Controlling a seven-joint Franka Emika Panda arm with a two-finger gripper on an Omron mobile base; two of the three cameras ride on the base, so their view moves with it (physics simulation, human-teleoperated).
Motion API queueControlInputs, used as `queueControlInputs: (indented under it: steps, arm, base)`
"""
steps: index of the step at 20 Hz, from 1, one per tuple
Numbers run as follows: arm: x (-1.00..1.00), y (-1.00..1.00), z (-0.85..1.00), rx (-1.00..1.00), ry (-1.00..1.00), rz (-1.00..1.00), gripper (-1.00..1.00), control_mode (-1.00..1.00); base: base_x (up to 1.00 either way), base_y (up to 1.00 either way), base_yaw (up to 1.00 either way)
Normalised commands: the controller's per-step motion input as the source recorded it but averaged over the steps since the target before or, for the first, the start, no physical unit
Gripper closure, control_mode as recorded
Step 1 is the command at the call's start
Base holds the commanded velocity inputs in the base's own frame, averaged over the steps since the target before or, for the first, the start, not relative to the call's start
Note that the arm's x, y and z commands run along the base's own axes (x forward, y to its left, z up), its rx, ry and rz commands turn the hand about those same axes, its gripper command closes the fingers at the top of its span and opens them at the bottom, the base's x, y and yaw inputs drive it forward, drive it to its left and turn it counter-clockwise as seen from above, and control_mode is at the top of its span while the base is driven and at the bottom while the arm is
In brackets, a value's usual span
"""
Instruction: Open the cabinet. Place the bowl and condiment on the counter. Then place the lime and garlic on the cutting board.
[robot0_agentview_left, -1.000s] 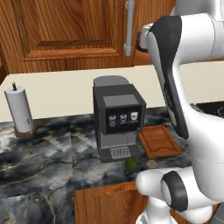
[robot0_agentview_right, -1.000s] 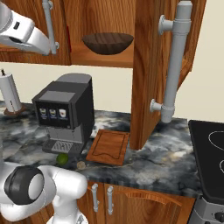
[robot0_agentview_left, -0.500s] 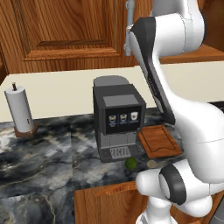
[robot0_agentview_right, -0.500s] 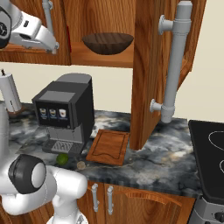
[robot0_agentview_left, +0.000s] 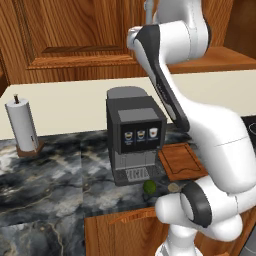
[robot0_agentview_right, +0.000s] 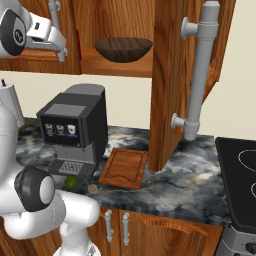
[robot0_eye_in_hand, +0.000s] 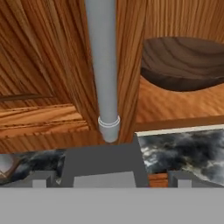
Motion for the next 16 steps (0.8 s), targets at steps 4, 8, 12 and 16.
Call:
queueControlInputs:
  steps: [4,8,12,16]
  arm:
    - [0.82,-0.01,0.00,0.00,0.00,0.02,-1.00,-1.00]
    - [0.88,0.00,0.00,0.00,0.00,0.04,-1.00,-1.00]
    - [0.74,0.00,0.00,0.00,0.00,0.02,-1.00,-1.00]
    - [0.59,0.00,-0.10,0.00,0.00,0.02,-1.00,-1.00]
  base:
    - [0.00,0.00,0.00]
    - [0.00,0.00,0.00]
    - [0.00,0.00,0.00]
    - [0.00,0.00,0.00]
